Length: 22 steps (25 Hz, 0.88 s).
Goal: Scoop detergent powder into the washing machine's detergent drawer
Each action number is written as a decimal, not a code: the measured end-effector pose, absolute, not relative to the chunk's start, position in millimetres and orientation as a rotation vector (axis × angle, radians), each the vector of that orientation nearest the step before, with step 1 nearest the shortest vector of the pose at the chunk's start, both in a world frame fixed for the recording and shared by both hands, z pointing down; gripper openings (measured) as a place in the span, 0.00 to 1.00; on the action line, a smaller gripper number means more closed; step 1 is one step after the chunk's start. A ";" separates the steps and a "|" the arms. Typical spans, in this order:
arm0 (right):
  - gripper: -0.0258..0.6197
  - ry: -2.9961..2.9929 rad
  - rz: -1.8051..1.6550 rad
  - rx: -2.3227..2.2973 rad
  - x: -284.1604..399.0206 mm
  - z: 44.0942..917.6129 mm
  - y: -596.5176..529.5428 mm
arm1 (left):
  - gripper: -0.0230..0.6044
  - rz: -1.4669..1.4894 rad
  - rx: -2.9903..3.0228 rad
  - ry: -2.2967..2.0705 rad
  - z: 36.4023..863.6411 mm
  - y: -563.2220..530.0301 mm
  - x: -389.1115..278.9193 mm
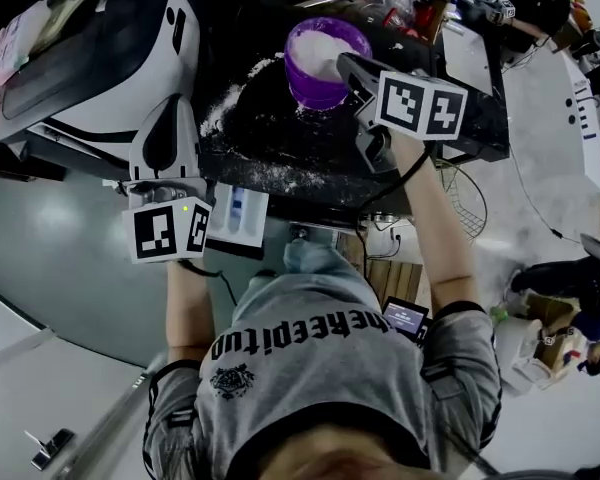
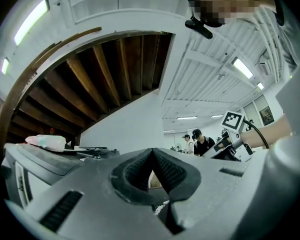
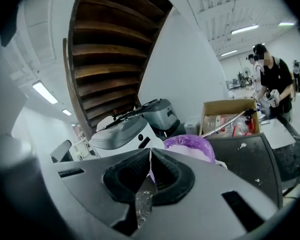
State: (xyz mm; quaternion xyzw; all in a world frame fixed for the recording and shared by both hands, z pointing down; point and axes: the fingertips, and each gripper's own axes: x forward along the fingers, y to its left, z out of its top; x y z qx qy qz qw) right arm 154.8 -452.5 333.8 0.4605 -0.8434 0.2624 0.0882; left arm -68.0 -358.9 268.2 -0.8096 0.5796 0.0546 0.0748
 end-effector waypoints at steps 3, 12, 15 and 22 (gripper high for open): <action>0.05 -2.480 0.910 1.317 153.3 343.5 -467.9 | 0.04 0.152 -2.416 1.762 271.0 -362.5 -68.5; 0.05 -2.316 1.012 1.216 149.0 373.2 -504.3 | 0.04 0.137 -2.378 1.830 279.6 -370.4 -77.3; 0.05 -2.286 0.990 1.170 144.7 380.0 -514.3 | 0.04 0.136 -2.372 1.849 281.8 -373.0 -79.5; 0.05 -2.212 0.953 1.129 138.8 394.7 -524.1 | 0.04 0.137 -2.360 1.873 284.9 -375.8 -84.7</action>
